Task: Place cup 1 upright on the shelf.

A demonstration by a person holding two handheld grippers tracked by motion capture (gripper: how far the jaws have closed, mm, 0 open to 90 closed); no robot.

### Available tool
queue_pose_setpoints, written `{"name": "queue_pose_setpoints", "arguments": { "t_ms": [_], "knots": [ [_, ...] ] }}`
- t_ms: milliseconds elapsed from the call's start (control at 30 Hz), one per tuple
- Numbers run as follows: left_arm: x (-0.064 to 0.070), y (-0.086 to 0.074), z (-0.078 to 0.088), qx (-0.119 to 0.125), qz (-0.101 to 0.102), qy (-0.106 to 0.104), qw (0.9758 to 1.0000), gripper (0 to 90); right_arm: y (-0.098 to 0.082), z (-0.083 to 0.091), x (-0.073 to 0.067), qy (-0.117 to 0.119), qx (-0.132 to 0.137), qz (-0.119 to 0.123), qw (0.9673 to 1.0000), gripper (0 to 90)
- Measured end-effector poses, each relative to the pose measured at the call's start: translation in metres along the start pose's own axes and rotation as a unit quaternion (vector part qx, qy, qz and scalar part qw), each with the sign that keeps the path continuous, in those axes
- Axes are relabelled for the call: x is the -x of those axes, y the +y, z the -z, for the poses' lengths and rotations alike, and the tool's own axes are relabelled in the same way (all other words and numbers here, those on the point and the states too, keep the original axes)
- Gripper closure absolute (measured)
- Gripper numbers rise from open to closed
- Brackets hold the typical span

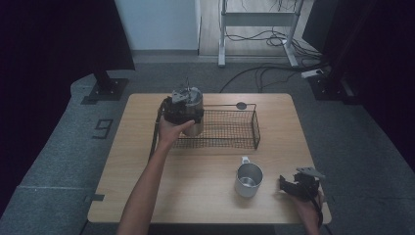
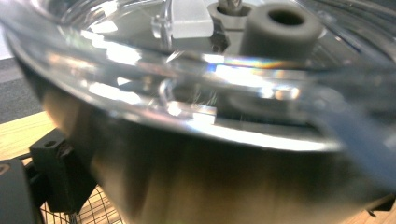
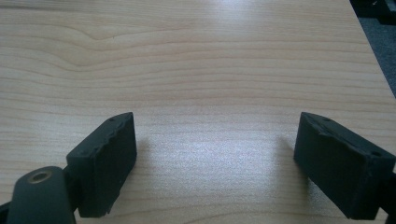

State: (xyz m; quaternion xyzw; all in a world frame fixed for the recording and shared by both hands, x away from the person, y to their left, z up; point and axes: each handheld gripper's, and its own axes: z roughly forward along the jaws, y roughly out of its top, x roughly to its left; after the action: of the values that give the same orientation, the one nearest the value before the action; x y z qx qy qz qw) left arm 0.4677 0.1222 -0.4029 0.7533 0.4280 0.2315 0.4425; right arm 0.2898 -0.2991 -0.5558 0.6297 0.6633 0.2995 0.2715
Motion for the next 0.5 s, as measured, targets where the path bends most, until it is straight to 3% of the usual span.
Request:
{"name": "queue_pose_setpoints", "arguments": {
  "t_ms": [500],
  "knots": [
    [-0.002, -0.006, -0.016, -0.014, 0.001, 0.003, 0.9999, 4.2, 0.0, 0.0, 0.0, 0.0, 0.0, 0.0, 1.0, 12.8]
  ]
}}
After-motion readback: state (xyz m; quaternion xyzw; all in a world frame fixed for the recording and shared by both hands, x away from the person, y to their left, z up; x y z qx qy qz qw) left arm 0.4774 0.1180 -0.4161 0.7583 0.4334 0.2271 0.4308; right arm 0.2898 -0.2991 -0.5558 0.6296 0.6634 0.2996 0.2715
